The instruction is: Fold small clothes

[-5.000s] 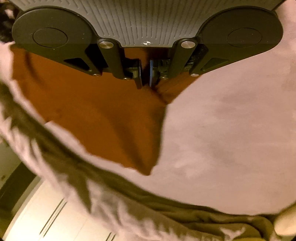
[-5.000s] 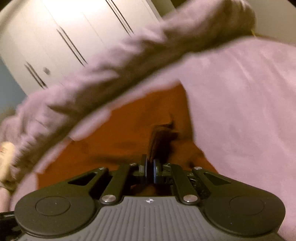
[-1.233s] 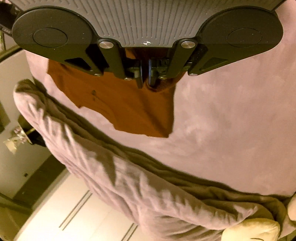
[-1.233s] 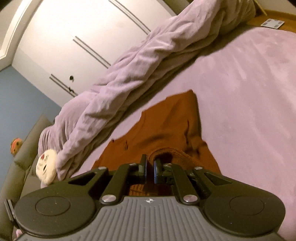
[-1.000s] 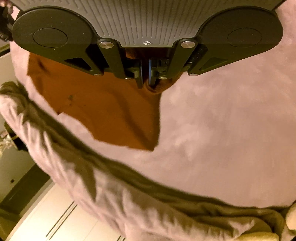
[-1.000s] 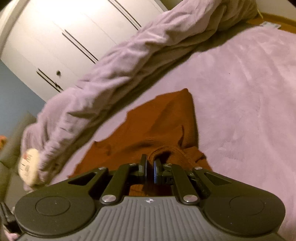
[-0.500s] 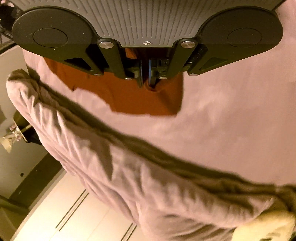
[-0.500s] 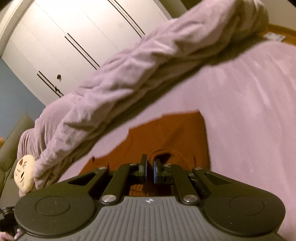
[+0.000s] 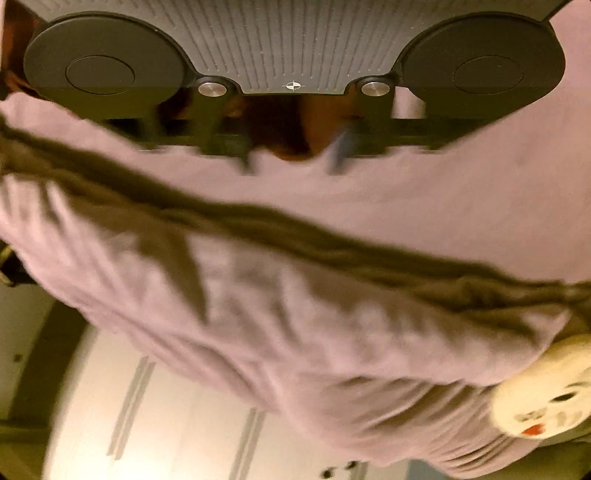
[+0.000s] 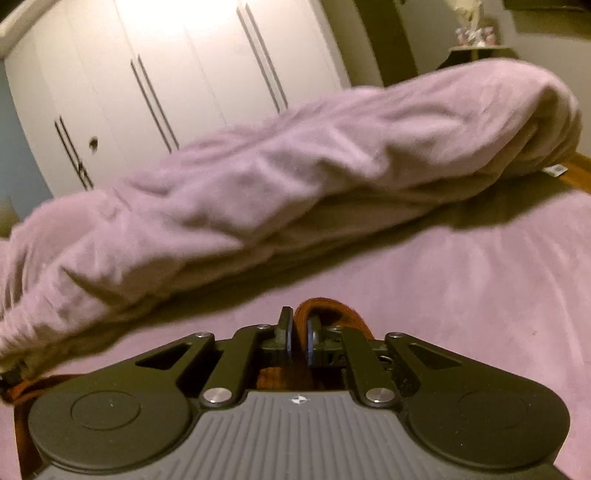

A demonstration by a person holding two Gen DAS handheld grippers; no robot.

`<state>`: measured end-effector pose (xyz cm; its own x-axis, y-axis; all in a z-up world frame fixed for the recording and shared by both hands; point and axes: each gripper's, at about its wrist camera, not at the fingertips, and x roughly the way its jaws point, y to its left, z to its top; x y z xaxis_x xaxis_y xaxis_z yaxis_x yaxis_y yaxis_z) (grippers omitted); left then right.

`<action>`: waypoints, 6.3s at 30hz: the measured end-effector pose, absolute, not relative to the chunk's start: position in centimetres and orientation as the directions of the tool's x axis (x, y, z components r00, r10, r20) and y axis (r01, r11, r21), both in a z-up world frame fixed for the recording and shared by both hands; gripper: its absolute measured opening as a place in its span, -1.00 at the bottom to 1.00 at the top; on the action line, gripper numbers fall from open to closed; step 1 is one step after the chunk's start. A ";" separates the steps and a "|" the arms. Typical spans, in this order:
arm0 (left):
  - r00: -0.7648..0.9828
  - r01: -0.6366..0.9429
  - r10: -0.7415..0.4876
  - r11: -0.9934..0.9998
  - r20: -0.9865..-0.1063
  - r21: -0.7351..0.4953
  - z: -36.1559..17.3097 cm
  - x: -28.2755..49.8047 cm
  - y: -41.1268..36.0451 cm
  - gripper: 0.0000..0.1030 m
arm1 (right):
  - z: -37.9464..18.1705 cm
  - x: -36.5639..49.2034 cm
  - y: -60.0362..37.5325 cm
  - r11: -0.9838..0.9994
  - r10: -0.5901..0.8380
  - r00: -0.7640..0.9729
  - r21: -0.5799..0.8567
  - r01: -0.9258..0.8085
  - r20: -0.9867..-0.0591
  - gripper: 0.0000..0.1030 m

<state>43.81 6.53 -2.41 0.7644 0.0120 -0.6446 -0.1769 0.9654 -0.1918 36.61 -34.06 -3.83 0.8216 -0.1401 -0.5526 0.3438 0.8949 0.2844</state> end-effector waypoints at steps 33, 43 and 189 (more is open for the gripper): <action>0.640 -0.104 0.094 0.994 -0.763 0.036 -6.7 32.6 7.3 0.86 | -8.9 25.6 -28.2 0.953 -0.295 0.774 -0.231 0.196 -0.560 -0.22; 0.626 -0.196 0.045 0.975 -0.779 -0.102 -7.3 29.3 12.4 0.86 | -7.7 22.9 -28.5 0.920 -0.391 0.771 -0.209 0.331 -0.502 0.08; 0.715 0.080 -0.125 0.992 -0.688 -0.098 -5.7 24.0 -1.5 0.83 | -5.0 25.0 -34.6 0.914 -0.023 0.794 0.309 0.263 -0.608 0.08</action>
